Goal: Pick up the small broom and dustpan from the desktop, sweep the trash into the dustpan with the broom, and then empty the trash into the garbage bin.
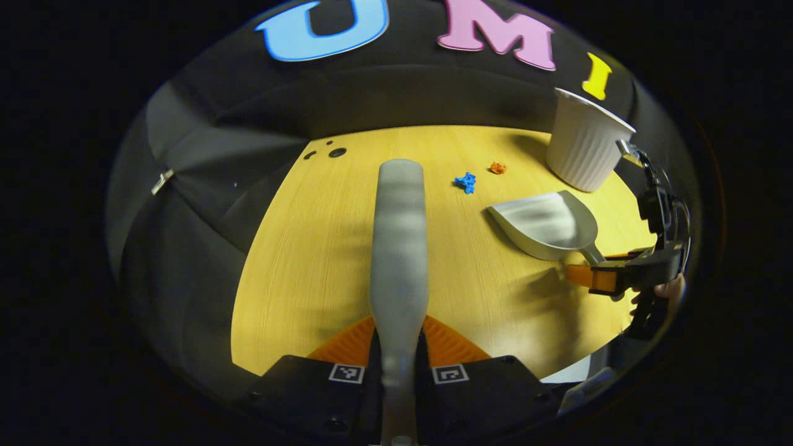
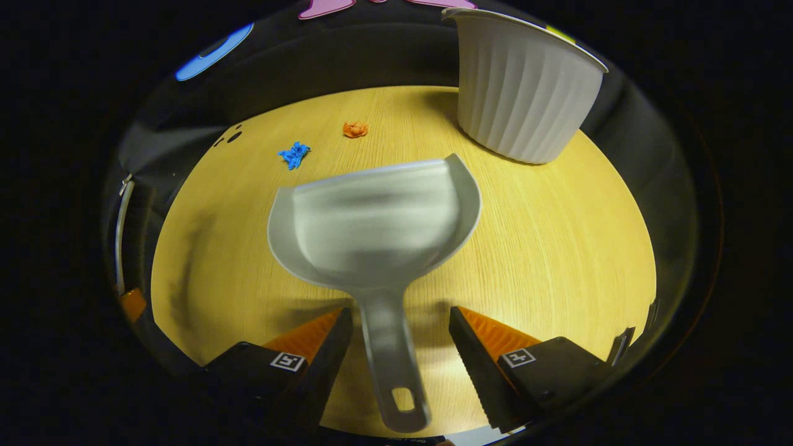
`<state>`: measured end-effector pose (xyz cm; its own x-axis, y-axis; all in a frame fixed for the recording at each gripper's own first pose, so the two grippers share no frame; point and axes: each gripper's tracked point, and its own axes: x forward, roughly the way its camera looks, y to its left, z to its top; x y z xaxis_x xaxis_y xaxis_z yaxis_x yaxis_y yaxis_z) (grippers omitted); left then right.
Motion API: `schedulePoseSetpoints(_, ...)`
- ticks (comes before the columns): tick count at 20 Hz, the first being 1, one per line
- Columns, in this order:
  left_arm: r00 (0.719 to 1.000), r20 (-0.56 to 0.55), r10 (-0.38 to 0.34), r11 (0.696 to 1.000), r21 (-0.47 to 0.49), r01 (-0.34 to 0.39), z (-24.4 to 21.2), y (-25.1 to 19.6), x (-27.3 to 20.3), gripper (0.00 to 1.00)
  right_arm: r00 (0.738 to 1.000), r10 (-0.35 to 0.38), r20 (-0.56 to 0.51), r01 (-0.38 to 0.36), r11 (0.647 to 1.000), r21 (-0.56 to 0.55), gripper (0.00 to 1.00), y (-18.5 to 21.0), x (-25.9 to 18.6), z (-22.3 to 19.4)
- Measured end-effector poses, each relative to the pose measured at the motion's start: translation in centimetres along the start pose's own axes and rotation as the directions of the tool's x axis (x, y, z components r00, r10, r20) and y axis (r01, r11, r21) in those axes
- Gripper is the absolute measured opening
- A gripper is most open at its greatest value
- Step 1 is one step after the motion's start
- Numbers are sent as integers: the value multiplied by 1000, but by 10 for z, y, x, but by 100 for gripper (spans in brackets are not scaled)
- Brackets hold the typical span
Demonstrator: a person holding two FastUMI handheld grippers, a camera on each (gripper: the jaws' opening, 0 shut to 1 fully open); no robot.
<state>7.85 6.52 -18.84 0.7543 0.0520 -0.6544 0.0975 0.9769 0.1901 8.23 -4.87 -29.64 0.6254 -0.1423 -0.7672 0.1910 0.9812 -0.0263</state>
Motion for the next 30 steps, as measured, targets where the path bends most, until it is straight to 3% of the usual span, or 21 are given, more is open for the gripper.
schedulePoseSetpoints(9, 999, -46, -8, 997, -80, 4, -18, 1, 4, 25, 1000, -22, -9, 22, 999, -38, 92, -4, 17, 10)
schedulePoseSetpoints(10, 999, -50, -9, 997, -81, 5, -17, -2, 6, 26, 1000, -16, -7, 16, 999, -43, 81, -4, 19, 12)
schedulePoseSetpoints(11, 999, -53, -11, 997, -81, 7, -17, -4, 8, 26, 1000, -16, -13, 16, 999, -48, 61, -3, 18, 12)
schedulePoseSetpoints(14, 997, -71, -13, 997, -80, 7, -17, -12, 12, 26, 1000, 9, 3, -9, 996, -89, 60, -2, 21, 17)
schedulePoseSetpoints(15, 997, -71, -11, 997, -78, 6, -16, -15, 15, 25, 1000, 18, 3, -18, 995, -99, 44, -1, 22, 17)
schedulePoseSetpoints(19, 997, -79, -13, 997, -74, 7, -7, -29, 28, 25, 996, 89, 8, -87, 985, -148, 43, 1, 20, 17)
schedulePoseSetpoints(20, 997, -77, -27, 996, -82, 21, -1, -34, 32, 24, 995, 94, 13, -91, 983, -157, 36, -3, 21, 18)
schedulePoseSetpoints(21, 996, -74, -45, 995, -87, 38, 5, -39, 39, 25, 995, 98, 22, -93, 981, -172, 35, -6, 21, 20)
schedulePoseSetpoints(23, 996, -65, -67, 995, -73, 62, 22, -43, 54, 27, 994, 108, 30, -100, 973, -209, 39, -15, 16, 21)
schedulePoseSetpoints(24, 996, -56, -75, 996, -55, 72, 33, -44, 63, 26, 993, 111, 27, -102, 971, -217, 42, -20, 14, 19)
schedulePoseSetpoints(30, 989, -76, -124, 987, 97, 131, 98, -51, 136, 26, 994, 110, 27, -100, 963, -251, 39, -59, -4, 17)
